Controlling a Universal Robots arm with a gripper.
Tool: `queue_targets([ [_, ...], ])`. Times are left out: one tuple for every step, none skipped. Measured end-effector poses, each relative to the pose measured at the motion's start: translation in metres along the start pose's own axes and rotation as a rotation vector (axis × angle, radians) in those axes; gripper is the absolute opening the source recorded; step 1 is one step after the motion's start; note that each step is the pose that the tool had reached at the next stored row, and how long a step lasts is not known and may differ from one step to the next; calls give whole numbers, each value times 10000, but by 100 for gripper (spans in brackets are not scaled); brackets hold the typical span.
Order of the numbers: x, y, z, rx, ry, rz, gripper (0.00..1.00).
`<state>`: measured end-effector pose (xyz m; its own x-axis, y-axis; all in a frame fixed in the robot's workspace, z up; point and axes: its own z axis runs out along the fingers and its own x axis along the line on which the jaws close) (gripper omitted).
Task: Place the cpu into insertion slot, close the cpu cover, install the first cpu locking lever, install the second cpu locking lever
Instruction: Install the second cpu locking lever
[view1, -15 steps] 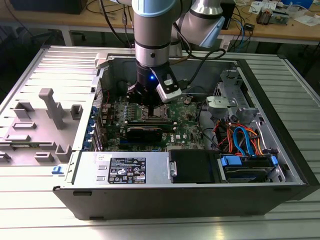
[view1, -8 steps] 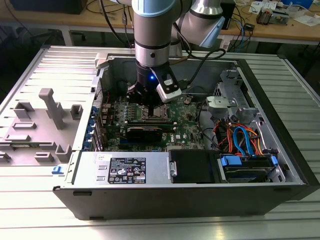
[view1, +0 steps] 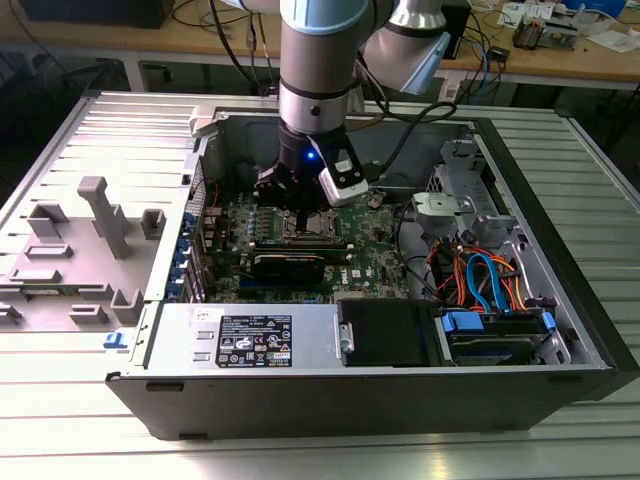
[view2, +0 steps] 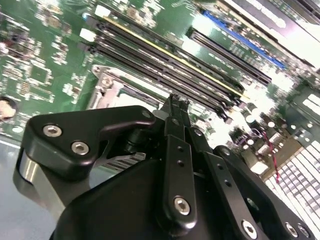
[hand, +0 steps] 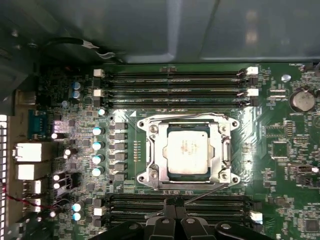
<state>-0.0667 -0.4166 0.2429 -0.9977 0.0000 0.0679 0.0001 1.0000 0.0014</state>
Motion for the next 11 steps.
queue_targets([
  [-3,-1,6,-1,66,-1,11],
  [-5,-2,13,-1,85,0,11],
  [-6,-5,27,-1,93,2,11],
  [-9,-7,36,-1,100,0,11],
  [-12,-18,42,-1,115,0,11],
  [-14,-29,42,-2,120,0,11],
  [-19,-38,42,-7,124,0,11],
  [-24,-42,43,-12,125,0,11],
  [-27,-44,45,-22,125,-2,11],
  [-27,-48,46,-41,126,-5,11],
  [-27,-50,46,-67,129,-13,11],
])
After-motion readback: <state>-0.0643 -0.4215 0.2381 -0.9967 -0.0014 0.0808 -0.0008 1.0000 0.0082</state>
